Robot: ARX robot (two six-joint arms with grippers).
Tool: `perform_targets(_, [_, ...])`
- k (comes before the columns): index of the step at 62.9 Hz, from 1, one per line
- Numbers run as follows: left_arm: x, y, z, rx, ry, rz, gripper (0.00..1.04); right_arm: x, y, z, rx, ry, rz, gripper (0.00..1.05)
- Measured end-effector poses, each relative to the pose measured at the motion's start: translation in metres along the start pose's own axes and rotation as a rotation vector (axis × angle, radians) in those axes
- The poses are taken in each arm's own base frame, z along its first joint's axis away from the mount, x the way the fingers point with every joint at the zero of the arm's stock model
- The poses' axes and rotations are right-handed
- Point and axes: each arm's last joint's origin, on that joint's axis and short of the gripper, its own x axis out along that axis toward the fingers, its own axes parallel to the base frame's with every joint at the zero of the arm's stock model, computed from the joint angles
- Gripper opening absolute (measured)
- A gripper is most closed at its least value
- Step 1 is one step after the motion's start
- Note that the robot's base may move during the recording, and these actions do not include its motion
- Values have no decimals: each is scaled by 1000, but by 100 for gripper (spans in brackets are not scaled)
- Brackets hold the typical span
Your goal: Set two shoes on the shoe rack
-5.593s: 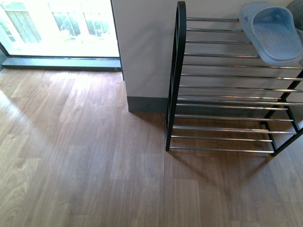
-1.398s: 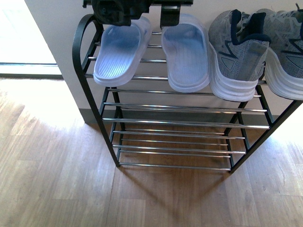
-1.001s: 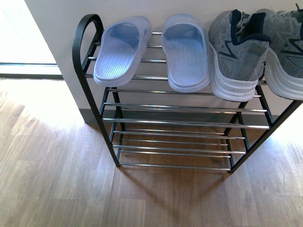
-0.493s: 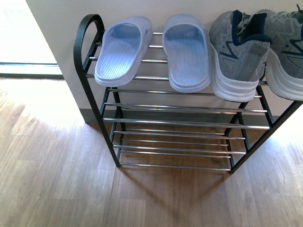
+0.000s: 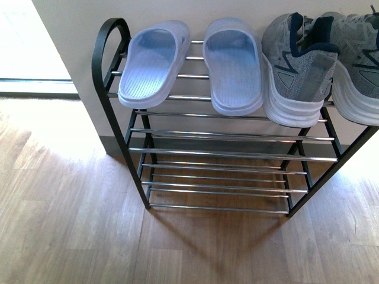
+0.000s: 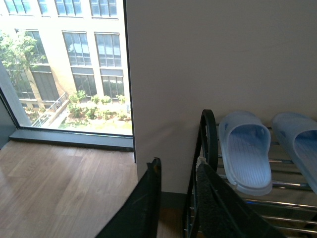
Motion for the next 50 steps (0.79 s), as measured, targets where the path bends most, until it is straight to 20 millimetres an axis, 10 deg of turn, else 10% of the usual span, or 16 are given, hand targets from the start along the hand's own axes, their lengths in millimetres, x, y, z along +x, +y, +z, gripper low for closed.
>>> perform_targets(5, [-3, 3, -4, -1, -3, 4, 1, 0, 0, 0, 0, 0, 0, 96])
perform_targets(50, [-22, 17, -28, 9, -20, 4, 1, 0, 0, 0, 0, 0, 0, 96])
